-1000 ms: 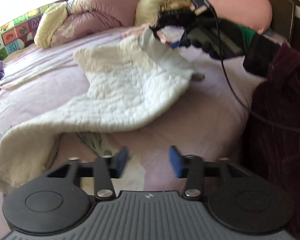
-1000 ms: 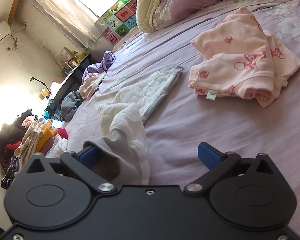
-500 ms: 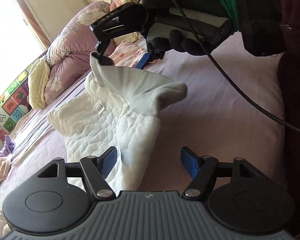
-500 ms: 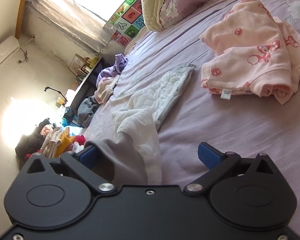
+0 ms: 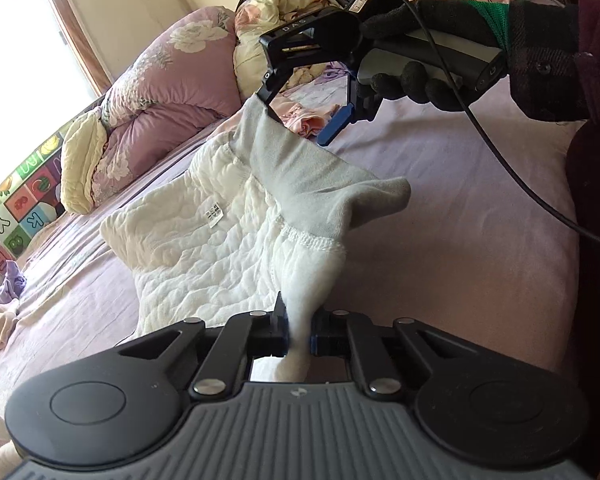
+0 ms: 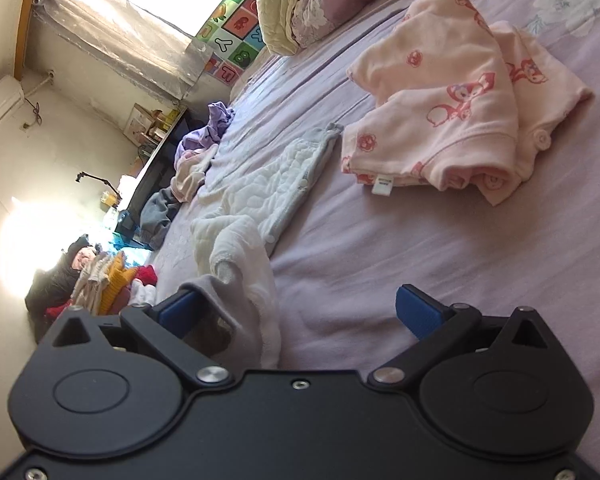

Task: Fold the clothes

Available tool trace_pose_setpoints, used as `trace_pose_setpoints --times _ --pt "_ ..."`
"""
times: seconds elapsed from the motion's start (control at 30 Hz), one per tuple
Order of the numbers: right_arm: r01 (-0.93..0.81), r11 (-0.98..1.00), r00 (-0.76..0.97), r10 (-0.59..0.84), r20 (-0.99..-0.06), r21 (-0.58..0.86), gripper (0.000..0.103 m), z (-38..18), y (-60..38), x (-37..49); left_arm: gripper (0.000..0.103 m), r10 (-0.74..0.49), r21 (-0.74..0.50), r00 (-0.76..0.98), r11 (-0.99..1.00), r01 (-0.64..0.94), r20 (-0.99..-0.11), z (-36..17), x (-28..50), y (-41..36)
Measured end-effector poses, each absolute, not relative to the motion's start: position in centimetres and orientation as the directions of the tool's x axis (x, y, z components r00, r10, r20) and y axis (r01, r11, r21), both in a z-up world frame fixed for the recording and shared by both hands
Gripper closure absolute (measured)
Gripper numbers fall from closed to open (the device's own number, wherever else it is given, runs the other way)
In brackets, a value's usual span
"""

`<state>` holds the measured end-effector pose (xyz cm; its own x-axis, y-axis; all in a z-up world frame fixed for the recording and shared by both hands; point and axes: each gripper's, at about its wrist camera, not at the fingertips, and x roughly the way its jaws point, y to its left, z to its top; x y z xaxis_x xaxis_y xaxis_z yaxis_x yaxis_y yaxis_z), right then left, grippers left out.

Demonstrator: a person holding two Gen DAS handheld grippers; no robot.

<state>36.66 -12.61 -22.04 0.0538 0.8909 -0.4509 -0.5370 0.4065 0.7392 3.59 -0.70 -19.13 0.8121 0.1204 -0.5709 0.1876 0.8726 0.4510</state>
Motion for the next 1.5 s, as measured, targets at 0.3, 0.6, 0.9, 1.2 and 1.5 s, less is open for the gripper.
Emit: trace_pose_setpoints --times 0.3,0.6,0.9,1.2,1.5 --pt "-0.747 0.303 -0.068 0.851 -0.521 0.592 0.000 -18.0 -15.8 28.5 0.096 0.048 0.527 0.781 0.763 0.374 -0.623 -18.2 -7.5 1.8" --pt "-0.983 0.166 0.086 0.783 -0.616 0.074 0.000 -16.5 -13.8 12.3 0.095 0.032 0.149 0.820 0.987 0.066 -0.572 -16.9 -14.5 11.4" --pt "-0.826 -0.261 0.196 0.699 -0.688 -0.500 0.000 -18.0 -10.4 2.6 0.087 0.031 0.253 0.872 0.961 0.108 -0.489 -17.4 -14.5 11.3" --pt "-0.605 -0.446 0.286 0.651 -0.703 -0.660 0.000 -21.4 -12.7 -3.0 0.072 0.053 0.563 0.910 0.800 0.209 -0.412 -19.1 -16.7 7.5" --pt "-0.539 -0.441 0.324 0.678 -0.660 -0.718 0.005 -22.7 -13.2 -4.2 0.087 -0.132 0.199 0.903 0.953 0.229 -0.409 -15.3 -15.8 10.2"
